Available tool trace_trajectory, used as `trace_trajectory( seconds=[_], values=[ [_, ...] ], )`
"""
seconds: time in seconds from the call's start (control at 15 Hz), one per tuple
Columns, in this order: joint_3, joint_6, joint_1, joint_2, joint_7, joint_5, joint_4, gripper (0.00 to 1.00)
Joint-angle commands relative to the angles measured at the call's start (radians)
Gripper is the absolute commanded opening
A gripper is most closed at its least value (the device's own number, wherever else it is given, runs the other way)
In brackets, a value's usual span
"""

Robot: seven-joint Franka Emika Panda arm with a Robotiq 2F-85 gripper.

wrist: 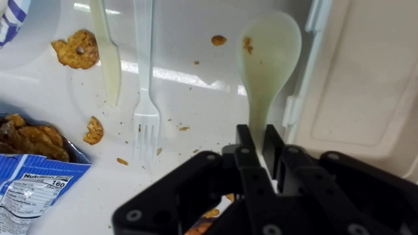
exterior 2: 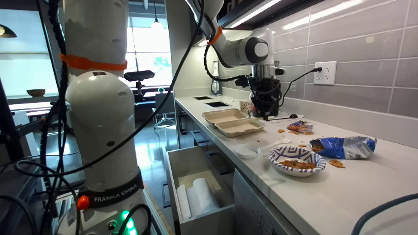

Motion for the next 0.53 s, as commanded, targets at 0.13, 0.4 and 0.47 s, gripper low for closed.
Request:
trace_trajectory(
  seconds=[0.13, 0.4, 0.47],
  values=[
    [-0.018, 0.058, -0.012, 0.080, -0.003, -0.021, 0.002, 0.03],
    [-0.028, 0.106, -0.010, 0.119, 0.006, -0.025, 0.005, 0.03],
    [-0.030, 0.113, -0.009, 0.125, 0.009, -0.027, 0.006, 0.03]
  ],
)
